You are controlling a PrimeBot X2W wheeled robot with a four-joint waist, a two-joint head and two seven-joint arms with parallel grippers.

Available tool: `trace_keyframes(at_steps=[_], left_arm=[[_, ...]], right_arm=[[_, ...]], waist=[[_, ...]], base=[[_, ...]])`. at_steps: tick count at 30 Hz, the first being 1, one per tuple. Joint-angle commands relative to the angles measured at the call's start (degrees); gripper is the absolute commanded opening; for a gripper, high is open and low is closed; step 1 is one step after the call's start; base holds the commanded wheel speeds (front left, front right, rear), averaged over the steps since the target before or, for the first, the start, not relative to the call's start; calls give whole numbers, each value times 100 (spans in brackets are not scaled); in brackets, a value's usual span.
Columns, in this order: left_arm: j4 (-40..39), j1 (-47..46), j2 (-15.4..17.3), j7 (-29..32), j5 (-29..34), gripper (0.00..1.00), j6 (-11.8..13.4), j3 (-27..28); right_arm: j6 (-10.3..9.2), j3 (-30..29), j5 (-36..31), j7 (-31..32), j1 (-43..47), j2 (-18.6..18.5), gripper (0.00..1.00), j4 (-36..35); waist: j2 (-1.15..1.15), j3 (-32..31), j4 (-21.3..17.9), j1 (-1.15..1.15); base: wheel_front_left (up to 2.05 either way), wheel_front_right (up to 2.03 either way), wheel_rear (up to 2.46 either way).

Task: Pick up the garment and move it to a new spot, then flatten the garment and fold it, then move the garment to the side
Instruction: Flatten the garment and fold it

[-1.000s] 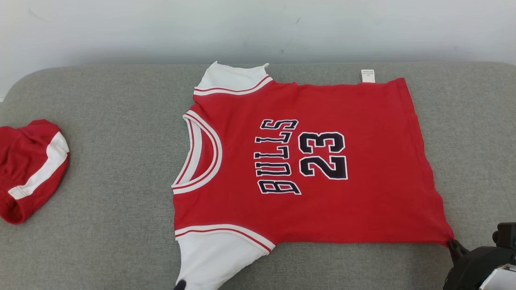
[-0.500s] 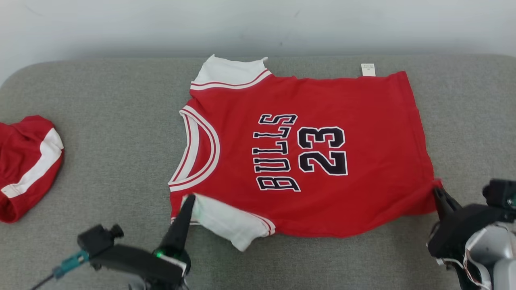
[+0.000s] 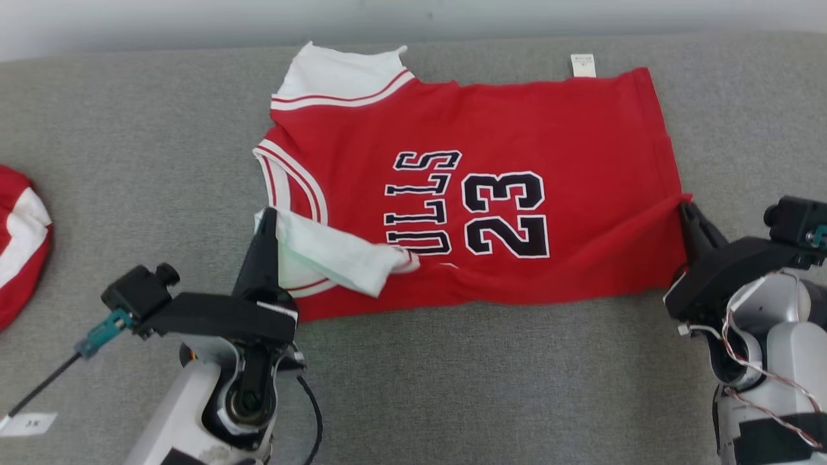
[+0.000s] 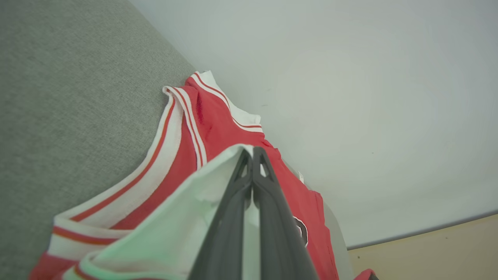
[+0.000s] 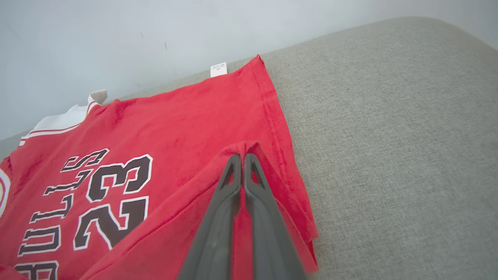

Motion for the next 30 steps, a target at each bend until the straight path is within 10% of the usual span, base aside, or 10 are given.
trace_keyframes(at_steps=[1, 25, 26, 27, 28, 30], left_arm=[[151, -189, -30, -75, 167, 0, 26, 27], [1526, -1562, -182, -187, 1171, 0, -150, -28], [1588, -1617, -150, -195, 1280, 0, -131, -59], [1645, -1658, -124, -205, 1360, 10, -125, -91], [1721, -1684, -105, -212, 1490, 98, -115, -132], [1827, -1694, -89, -225, 1740, 100, -70, -177]], right_arm=[[1, -18, -66, -183, -158, -12, 0, 138], [1, -134, -418, -1032, -997, -1, 0, 1286], [1, -118, -436, -1047, -1021, 0, 35, 1323], [1, -91, -433, -1084, -1065, 1, 100, 1357], [1, -68, -412, -1132, -1107, 2, 100, 1381], [1, -5, -397, -1191, -1114, 4, 100, 1420]], waist=[[-1, 139, -101, -1], [-1, 559, -231, -1], [-1, 571, -239, -1], [-1, 580, -246, -1], [-1, 584, -252, -1], [-1, 556, -260, -1]], base=[[0, 0, 0], [0, 0, 0], [0, 0, 0], [0, 0, 0], [0, 0, 0], [0, 0, 0]])
